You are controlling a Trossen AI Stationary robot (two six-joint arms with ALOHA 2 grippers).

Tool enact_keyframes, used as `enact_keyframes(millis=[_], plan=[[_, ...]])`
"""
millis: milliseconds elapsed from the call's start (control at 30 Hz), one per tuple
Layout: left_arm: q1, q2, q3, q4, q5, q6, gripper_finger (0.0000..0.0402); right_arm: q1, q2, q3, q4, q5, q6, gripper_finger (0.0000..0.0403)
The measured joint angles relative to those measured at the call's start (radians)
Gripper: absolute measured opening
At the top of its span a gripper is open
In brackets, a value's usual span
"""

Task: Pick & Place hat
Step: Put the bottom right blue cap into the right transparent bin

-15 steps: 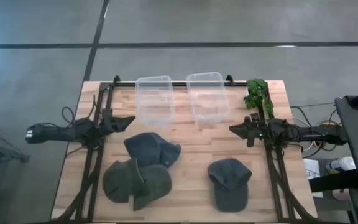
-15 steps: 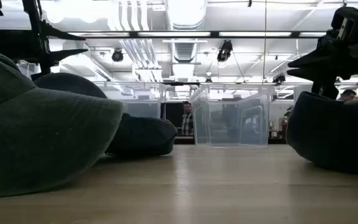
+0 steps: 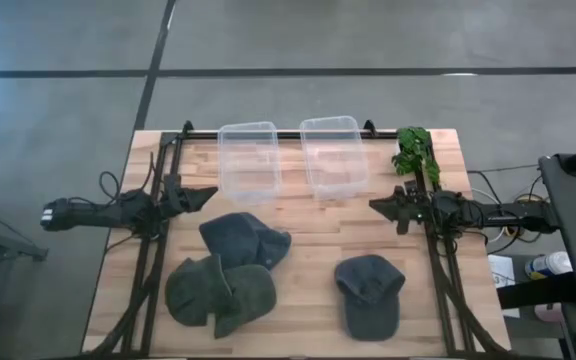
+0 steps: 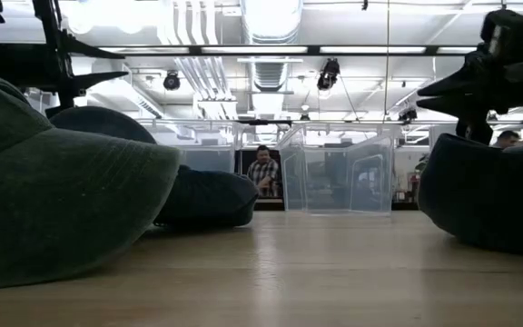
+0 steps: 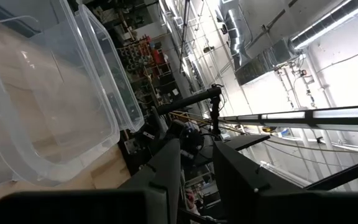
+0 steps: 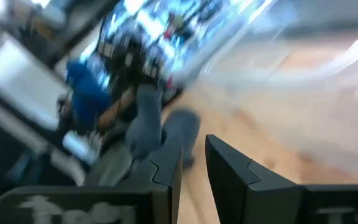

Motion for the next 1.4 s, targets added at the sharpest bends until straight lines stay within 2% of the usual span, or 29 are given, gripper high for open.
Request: enact_keyframes(millis=[167, 233, 367, 500, 600, 667, 767, 800, 867, 1000, 1133, 1233, 1300, 1400], plan=[[0.000, 0.000, 0.000, -0.002, -0.008, 0.030, 0.0090, 0.000, -0.003, 0.000, 0.047, 0.057, 0.452, 0.0068], [0.000, 0.000, 0.000, -0.002, -0.008, 0.030, 0.0090, 0.000, -0.003, 0.000, 0.045, 0.074, 0.561, 0.0068], [0.001, 0.000, 0.000, 0.003, -0.023, 0.031, 0.0090, 0.000, -0.001, 0.000, 0.045, 0.122, 0.569, 0.0068], [0.002, 0.000, 0.000, 0.005, -0.122, 0.027, 0.0090, 0.000, -0.003, 0.000, 0.044, 0.137, 0.577, 0.0068], [0.002, -0.003, 0.000, 0.017, -0.126, -0.051, 0.0090, 0.000, -0.003, 0.000, 0.044, 0.134, 0.610, 0.0068], [0.000, -0.001, 0.000, 0.017, -0.067, -0.062, 0.0090, 0.000, 0.000, 0.000, 0.050, 0.075, 0.638, 0.0068], [-0.007, 0.004, 0.001, 0.024, -0.003, -0.080, 0.0090, 0.020, 0.025, 0.008, 0.124, -0.104, 0.647, 0.0068], [-0.011, 0.009, 0.001, 0.045, -0.001, -0.088, 0.0090, 0.043, 0.047, 0.037, 0.116, -0.159, 0.647, 0.0068], [-0.018, 0.018, 0.001, 0.093, -0.002, -0.085, 0.0090, 0.102, 0.105, 0.130, 0.012, -0.198, 0.629, 0.0068], [-0.042, 0.050, 0.020, 0.119, -0.002, -0.079, 0.0090, 0.229, 0.293, 0.394, -0.446, -0.202, 0.553, 0.0068], [-0.077, 0.106, 0.041, 0.120, -0.001, -0.080, 0.0090, 0.347, 0.530, 0.592, -0.813, -0.239, 0.611, 0.0068], [-0.109, 0.157, 0.046, 0.114, 0.010, -0.086, 0.0090, 0.461, 0.699, 0.679, -0.880, -0.307, 0.606, 0.0068], [-0.133, 0.193, 0.048, 0.107, 0.018, -0.088, 0.0090, 0.561, 0.801, 0.727, -0.850, -0.306, 0.623, 0.0068], [-0.171, 0.247, 0.048, 0.086, 0.036, -0.087, 0.0090, 0.707, 0.945, 0.802, -0.808, -0.286, 0.737, 0.0068]])
